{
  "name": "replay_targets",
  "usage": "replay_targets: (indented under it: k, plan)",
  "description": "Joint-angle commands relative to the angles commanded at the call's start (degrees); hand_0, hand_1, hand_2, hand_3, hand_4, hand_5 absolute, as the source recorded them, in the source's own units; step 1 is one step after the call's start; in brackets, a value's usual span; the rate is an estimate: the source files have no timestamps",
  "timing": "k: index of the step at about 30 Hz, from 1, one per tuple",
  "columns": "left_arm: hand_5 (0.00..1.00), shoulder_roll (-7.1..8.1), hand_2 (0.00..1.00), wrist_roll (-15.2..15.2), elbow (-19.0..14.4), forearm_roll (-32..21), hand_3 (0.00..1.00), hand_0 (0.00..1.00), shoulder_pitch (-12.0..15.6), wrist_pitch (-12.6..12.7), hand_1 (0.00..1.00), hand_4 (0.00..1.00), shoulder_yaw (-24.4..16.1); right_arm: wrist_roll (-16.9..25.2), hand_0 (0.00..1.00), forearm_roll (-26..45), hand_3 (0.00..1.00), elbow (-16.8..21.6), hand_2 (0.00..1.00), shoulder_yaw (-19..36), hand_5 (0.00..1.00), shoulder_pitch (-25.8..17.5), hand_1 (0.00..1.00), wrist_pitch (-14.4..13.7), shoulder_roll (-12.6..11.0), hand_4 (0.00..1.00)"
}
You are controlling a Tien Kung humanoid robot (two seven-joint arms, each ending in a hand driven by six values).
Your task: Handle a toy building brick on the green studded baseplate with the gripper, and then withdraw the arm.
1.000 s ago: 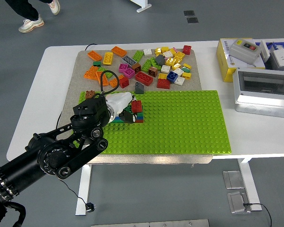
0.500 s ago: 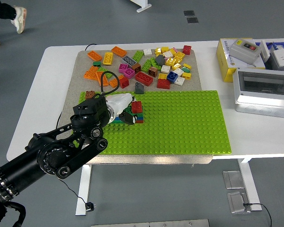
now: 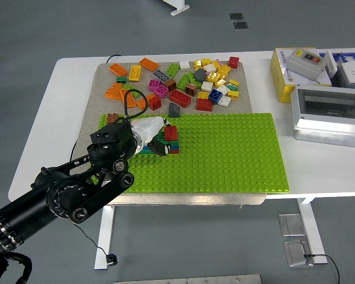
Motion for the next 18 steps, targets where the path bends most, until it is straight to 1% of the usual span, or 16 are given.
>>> replay_targets:
  k: [4, 5, 10, 11, 18]
  plan:
    - [0.242, 0.00, 0.969, 0.00, -0.01, 0.11, 0.879, 0.934, -0.01, 0.05, 0.952, 0.611, 0.04, 0.00, 0.689, 0.00, 0.659, 0.00, 0.623, -0.08, 0.800, 0.00, 0.642, 0.01, -0.01, 0.424]
    - [0.244, 0.00, 0.975, 0.00, -0.04, 0.12, 0.888, 0.934, 0.00, -0.01, 0.955, 0.625, 0.01, 0.00, 0.688, -0.02, 0.658, 0.00, 0.624, -0.08, 0.800, 0.00, 0.642, 0.01, -0.01, 0.422]
    - [0.244, 0.10, 0.975, 0.00, -0.51, 0.09, 0.888, 0.934, 0.06, -1.05, 0.955, 0.625, -0.47, -0.04, 0.688, -0.15, 0.658, 0.00, 0.624, -0.02, 0.800, -0.05, 0.642, 0.01, -0.02, 0.422]
    - [0.319, 0.14, 0.984, 0.00, -0.57, 0.10, 0.897, 0.938, 0.07, -1.24, 0.958, 0.722, -0.62, -0.05, 0.689, -0.16, 0.658, 0.00, 0.624, -0.01, 0.806, -0.06, 0.640, 0.00, -0.02, 0.426]
    - [0.329, 0.46, 0.980, 0.00, -0.85, -0.05, 0.895, 0.938, 0.08, -1.55, 0.960, 0.730, -1.63, -0.13, 0.690, -0.46, 0.658, 0.00, 0.623, 0.08, 0.806, -0.13, 0.643, 0.01, -0.01, 0.426]
